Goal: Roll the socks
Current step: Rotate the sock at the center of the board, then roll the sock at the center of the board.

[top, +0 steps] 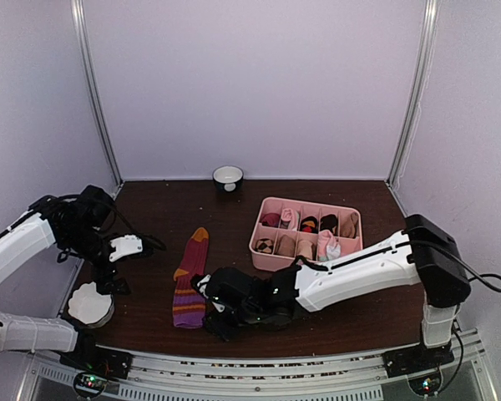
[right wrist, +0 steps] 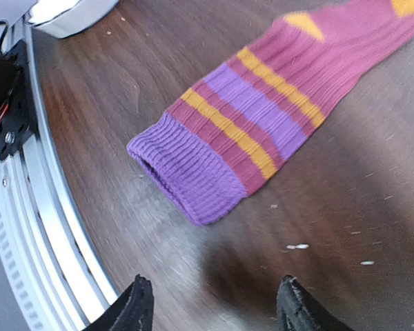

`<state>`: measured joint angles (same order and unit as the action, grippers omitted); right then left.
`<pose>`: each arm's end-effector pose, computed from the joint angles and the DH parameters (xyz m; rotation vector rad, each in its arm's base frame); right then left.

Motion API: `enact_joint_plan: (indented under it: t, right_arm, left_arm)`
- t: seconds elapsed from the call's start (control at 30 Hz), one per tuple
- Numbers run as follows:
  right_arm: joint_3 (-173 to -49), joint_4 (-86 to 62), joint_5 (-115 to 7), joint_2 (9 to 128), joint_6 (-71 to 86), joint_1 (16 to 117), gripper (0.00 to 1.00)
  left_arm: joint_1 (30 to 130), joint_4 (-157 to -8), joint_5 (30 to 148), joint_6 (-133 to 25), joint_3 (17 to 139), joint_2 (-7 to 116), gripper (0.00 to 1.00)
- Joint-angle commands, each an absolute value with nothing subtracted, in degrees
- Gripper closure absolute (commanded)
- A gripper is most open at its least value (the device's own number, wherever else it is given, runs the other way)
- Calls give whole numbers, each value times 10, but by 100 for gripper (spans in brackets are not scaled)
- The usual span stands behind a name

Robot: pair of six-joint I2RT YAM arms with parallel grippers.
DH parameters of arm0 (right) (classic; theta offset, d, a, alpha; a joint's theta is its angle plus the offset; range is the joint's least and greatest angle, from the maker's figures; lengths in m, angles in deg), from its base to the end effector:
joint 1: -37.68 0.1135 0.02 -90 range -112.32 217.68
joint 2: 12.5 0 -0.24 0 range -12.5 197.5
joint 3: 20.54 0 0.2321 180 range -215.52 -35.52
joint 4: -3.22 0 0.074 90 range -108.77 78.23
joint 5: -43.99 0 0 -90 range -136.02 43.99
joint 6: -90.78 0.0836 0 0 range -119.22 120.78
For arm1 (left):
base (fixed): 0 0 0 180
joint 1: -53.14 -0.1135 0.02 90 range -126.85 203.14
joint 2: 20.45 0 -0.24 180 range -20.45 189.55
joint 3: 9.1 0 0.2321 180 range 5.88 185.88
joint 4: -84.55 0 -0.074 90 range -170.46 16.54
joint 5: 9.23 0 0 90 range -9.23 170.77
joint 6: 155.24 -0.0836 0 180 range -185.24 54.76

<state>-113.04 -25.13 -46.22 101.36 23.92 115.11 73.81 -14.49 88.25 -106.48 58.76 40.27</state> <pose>0.0944 0.4248 0.1282 -1.1870 2.3113 0.7362 0.1614 -0.0725 0.2010 1.4828 2.4209 -0.1105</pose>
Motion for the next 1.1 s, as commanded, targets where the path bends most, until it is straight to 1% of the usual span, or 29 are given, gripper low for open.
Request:
enact_joint_plan:
  t: [0.0,0.1,0.2,0.47,0.63,0.77,0.9,1.07]
  right_arm:
    - [-1072,-188,-413,945,100,1159,38]
    - [-1023,-145,-402,906,9,1161,38]
    - [-1003,-111,-409,905,-68,1161,38]
    - [-1039,-101,-415,976,-218,1175,49]
    - [-1043,-70,-396,1022,-318,1183,52]
    - [-1043,-39,-368,1047,-380,1183,55]
    - [-1055,-16,-357,1066,-431,1185,59]
    - [-1066,-7,-342,1097,-521,1183,64]
  left_arm:
    - [736,-145,915,-1115,529,336,2]
    - [737,-132,909,-1133,512,312,2]
    - [737,-101,902,-1138,517,317,2]
    - [737,-59,951,-1154,531,320,2]
    - [736,-48,957,-1164,543,322,2]
    - [736,-38,948,-1179,552,355,2]
    - [736,-40,984,-1173,578,393,2]
    - [736,-29,997,-1168,611,436,2]
